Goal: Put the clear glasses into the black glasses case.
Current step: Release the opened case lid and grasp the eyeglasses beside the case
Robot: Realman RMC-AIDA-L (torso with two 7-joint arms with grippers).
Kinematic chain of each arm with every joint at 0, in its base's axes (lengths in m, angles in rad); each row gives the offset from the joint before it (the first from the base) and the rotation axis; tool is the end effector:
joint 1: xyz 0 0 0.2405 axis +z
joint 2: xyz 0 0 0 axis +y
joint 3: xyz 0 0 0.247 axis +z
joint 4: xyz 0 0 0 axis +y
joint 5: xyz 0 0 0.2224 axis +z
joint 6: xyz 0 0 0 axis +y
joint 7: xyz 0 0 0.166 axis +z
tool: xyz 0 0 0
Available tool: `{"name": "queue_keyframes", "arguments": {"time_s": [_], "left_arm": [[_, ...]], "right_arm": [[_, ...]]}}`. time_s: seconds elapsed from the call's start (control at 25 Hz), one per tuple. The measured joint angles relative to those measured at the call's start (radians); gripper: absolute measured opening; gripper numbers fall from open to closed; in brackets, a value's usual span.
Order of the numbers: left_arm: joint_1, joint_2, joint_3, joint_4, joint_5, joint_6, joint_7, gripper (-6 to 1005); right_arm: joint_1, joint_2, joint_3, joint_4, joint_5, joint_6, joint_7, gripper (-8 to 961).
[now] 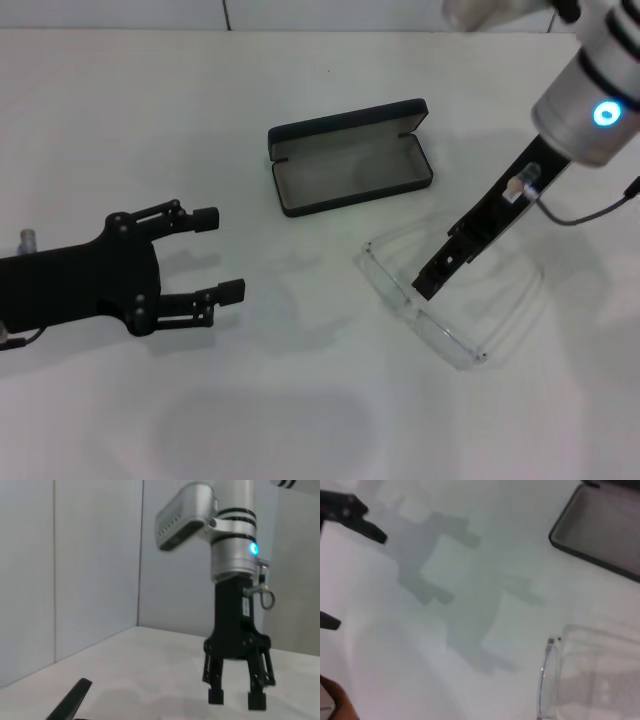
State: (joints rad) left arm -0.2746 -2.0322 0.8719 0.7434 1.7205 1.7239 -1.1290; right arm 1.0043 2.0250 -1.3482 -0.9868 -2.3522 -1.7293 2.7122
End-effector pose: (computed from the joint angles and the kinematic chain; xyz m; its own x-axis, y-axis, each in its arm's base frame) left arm -0.2785 0.2787 0.0138 0.8047 0.1219 0.5810 0.2930 -0.9327 -0.2101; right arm 0.0922 0.3746 -0.0397 0.6640 -0.6746 0.3224 -0.6642 -0.7302 -0.1601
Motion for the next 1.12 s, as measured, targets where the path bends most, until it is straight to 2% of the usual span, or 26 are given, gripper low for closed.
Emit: {"name": "queue_keyframes", "arguments": {"time_s": [0.12,0.36,0.64,0.92,1.12], "left_arm": [[-0.001,-0.003,-0.002,0.0,0.001,-0.009,0.009,863],[-0.017,-0.003,-0.002,0.001,-0.002,-0.017,0.01,863],[-0.017,-0.004,-0.004,-0.003,-0.005,-0.041,0.025,864],[-0.017,-0.005,-0.004,-0.002,-0.006,-0.047,0.026,864],[-0.018,-0.006,-0.005,-0.002,-0.008,-0.049,0.027,864]], "right_arm": [[0.003,0.002,-0.051,0.037,0.002,0.056,0.007,768],[0.011,0.003,-0.102,0.052,0.003,0.086,0.033,755],[0.077,0.003,-0.218,0.139,0.03,0.173,0.076,740],[0.084,0.003,-0.29,0.149,0.094,0.224,0.077,725],[0.089,0.003,-0.302,0.169,0.103,0.238,0.08,714]]}}
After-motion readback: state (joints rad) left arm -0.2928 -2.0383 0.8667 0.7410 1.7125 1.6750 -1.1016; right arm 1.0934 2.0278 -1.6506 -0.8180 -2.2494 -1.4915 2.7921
